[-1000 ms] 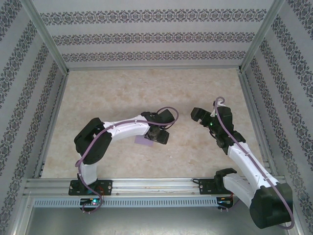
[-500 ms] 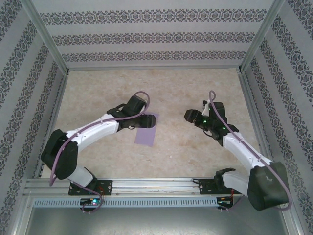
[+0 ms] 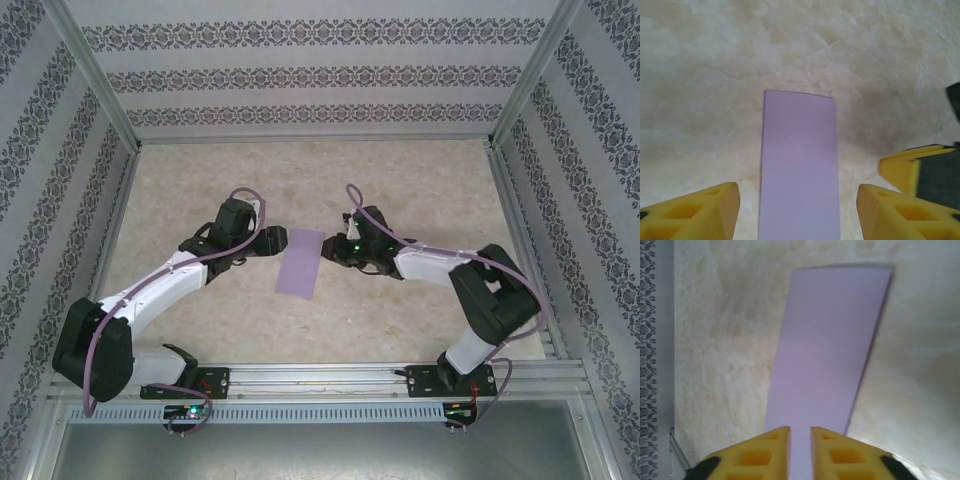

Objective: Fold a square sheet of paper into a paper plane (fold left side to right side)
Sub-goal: Turn over the paper at the center of the table, then third fold the triangle at the center of the table.

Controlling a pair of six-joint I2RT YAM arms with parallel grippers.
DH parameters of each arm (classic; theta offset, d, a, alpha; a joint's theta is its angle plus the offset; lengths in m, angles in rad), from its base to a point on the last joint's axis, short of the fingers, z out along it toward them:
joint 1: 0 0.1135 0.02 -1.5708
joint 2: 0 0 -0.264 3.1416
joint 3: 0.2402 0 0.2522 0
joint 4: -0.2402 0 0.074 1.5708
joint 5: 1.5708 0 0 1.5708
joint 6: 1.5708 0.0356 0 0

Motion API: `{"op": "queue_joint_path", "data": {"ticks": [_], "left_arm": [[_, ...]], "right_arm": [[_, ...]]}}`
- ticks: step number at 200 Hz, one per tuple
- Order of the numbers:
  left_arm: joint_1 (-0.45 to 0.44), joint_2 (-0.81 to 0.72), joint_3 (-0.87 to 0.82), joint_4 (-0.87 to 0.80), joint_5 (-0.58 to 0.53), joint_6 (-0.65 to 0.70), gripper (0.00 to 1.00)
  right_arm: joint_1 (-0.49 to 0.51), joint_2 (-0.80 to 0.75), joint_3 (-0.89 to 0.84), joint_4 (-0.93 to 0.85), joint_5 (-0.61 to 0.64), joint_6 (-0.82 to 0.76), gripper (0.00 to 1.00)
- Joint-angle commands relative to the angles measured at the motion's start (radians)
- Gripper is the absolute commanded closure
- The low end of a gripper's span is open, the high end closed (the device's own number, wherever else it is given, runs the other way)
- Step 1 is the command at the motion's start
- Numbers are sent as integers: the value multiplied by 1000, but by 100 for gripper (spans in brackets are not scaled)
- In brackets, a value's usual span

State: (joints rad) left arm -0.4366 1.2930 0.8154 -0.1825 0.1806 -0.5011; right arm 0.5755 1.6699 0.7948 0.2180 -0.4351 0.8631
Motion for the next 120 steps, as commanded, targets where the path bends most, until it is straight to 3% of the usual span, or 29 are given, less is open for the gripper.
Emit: {"op": "queue_joint_path", "data": {"ticks": [1,26,120], "left_arm": [[26,-28,-23,40,-6,28,37],[36,-32,-33,38,-6,34,37],[52,52,7,-22,45,33,37]], "right_arm": [[26,62,40,83,-13,48,90],[44,125,60,107,-16,61,100],[52,255,100,40,-45,19,100]]}}
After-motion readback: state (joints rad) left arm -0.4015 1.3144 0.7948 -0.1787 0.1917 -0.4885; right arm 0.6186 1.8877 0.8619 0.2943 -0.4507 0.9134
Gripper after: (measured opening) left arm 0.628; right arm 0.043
